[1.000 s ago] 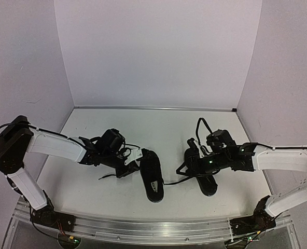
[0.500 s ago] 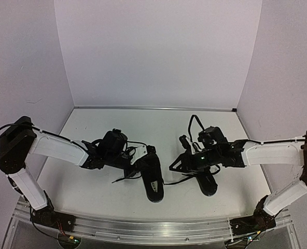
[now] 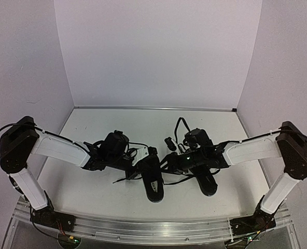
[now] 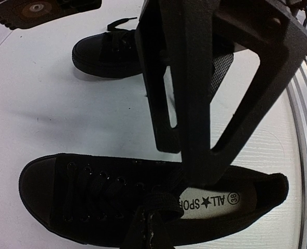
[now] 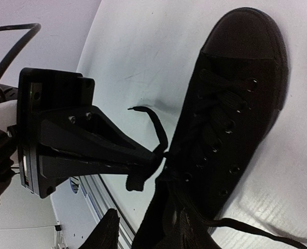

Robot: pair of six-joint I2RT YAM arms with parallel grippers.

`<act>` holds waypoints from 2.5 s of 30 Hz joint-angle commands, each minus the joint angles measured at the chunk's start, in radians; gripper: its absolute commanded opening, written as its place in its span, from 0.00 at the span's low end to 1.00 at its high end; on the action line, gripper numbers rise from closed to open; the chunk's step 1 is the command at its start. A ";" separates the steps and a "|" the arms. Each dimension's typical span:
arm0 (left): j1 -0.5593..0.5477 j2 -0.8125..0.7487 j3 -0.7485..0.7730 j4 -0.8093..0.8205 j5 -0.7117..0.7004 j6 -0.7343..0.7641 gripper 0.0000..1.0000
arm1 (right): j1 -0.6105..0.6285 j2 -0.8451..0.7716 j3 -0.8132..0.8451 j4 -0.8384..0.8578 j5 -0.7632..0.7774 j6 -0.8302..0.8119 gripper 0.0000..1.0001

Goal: Tie the shoes

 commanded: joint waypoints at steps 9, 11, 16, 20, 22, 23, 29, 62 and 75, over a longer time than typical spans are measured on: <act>-0.005 -0.003 0.029 0.045 -0.008 -0.003 0.00 | 0.021 0.104 0.086 0.112 -0.039 0.039 0.27; -0.005 -0.003 0.029 0.045 -0.011 0.000 0.00 | 0.021 0.106 0.086 0.115 -0.038 0.039 0.22; -0.005 -0.001 0.032 0.039 -0.020 0.003 0.00 | 0.021 0.106 0.086 0.116 -0.038 0.038 0.02; -0.005 -0.026 0.017 0.016 -0.057 0.011 0.22 | 0.021 0.090 0.074 0.116 -0.026 0.041 0.00; -0.005 -0.061 -0.004 0.006 -0.087 0.027 0.31 | 0.021 0.076 0.064 0.114 -0.016 0.039 0.00; -0.005 -0.079 -0.018 0.001 -0.101 0.039 0.35 | 0.021 0.069 0.060 0.115 -0.013 0.039 0.00; -0.004 -0.159 -0.086 0.007 -0.111 0.073 0.40 | 0.021 0.050 0.057 0.116 0.000 0.037 0.00; -0.006 0.040 0.023 0.154 0.038 0.013 0.14 | 0.021 -0.003 0.035 0.114 0.025 0.033 0.00; -0.006 0.026 0.004 0.160 0.026 0.004 0.00 | 0.019 -0.269 0.003 -0.282 0.228 -0.054 0.40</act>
